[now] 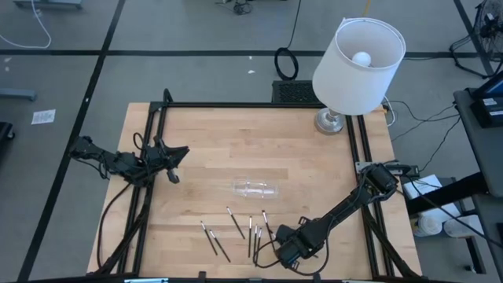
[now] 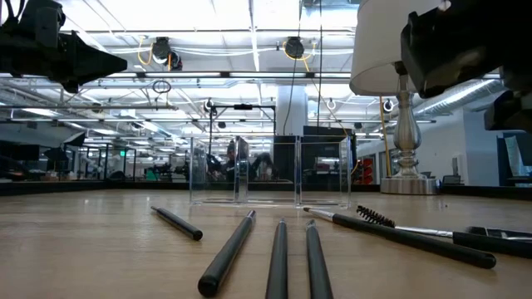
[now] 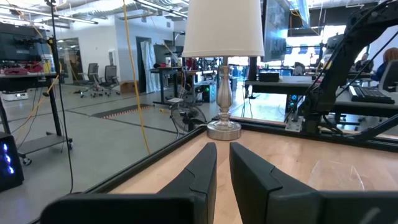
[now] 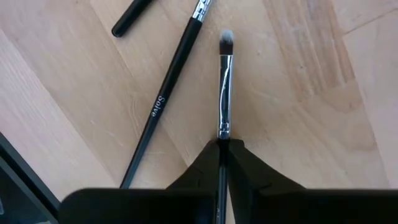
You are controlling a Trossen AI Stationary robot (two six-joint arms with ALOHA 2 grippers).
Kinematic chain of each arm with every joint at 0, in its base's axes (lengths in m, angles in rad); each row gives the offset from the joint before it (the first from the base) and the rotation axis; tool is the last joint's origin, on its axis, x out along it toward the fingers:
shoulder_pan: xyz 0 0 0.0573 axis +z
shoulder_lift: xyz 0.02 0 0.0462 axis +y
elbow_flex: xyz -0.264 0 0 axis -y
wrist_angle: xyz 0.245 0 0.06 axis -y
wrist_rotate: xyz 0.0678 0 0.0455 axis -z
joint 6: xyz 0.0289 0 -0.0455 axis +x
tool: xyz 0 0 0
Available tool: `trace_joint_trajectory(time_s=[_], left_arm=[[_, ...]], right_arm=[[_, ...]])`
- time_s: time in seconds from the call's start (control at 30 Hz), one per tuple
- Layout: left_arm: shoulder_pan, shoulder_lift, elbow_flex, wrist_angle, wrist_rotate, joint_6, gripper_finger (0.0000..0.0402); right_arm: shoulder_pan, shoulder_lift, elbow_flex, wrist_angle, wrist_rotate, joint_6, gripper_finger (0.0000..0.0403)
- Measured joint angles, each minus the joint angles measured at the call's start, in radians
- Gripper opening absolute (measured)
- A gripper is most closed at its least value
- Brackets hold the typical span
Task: Pick & Place Makeup Supplies
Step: Put the makeup brush into the transparent organizer
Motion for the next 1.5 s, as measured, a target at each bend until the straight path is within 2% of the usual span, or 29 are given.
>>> trace_joint_trajectory(time_s=[0.27,0.4,0.77,1.07,1.5], left_arm=[[0.0,0.0,0.0,0.0,0.0,0.0,0.0051],[0.0,0.0,0.0,0.0,0.0,0.0,0.0051],[0.0,0.0,0.0,0.0,0.0,0.0,0.0051],[0.0,0.0,0.0,0.0,0.0,0.0,0.0051],[0.0,0.0,0.0,0.0,0.0,0.0,0.0051]], right_arm=[[-0.001,-0.112,-0.015,-0.037,0.146,0.031,0.0002],[-0.006,-0.138,-0.015,-0.063,0.173,0.031,0.0001],[-0.009,-0.144,-0.014,-0.09,0.165,0.029,0.0],[-0.014,-0.198,-0.018,-0.105,0.171,0.03,0.0005],[-0.014,-0.212,-0.016,-0.054,0.17,-0.007,0.0001]])
